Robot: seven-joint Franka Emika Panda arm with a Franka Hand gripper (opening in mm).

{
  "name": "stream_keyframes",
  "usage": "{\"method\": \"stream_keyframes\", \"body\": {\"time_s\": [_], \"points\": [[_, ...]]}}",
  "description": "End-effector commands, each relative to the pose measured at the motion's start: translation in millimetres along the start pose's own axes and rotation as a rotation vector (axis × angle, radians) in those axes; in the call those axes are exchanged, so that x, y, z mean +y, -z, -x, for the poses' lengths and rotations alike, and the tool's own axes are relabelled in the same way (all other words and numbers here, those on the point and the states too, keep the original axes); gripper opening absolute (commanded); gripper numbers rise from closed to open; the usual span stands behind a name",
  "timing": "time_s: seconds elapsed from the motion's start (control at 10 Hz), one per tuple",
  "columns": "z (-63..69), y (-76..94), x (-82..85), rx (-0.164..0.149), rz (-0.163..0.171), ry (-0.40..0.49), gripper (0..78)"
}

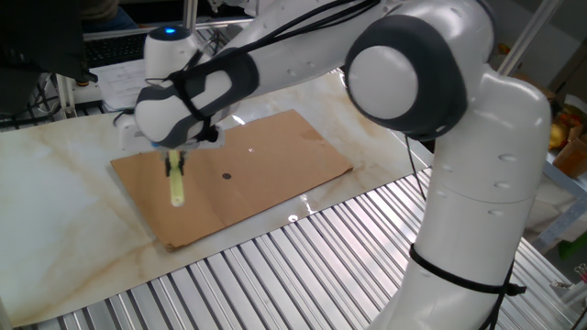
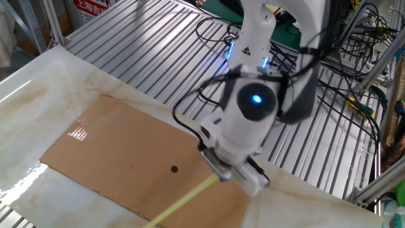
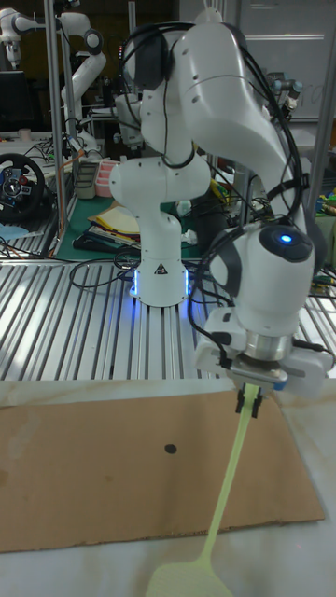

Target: Swat with a flyswatter

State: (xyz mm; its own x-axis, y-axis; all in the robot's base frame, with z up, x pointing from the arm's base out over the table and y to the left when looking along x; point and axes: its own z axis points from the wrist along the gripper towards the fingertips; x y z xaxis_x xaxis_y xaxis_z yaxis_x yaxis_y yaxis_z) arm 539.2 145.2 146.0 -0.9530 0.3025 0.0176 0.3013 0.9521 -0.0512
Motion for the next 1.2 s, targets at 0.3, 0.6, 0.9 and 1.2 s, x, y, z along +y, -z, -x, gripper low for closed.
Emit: {"method": "stream_keyframes", "body": {"time_s": [0.3,0.6,0.9,1.2], "points": [[-0.5,25.9,-76.0,0.005,-0.012,0.067,1.2],[-9.1,32.2,-88.5,0.002,-0.003,0.117,1.2],[-25.4,29.9,-99.9,-0.007,-0.004,0.181,1.2],[-27.3,28.3,-99.9,-0.004,-0.010,0.185,1.2]]}}
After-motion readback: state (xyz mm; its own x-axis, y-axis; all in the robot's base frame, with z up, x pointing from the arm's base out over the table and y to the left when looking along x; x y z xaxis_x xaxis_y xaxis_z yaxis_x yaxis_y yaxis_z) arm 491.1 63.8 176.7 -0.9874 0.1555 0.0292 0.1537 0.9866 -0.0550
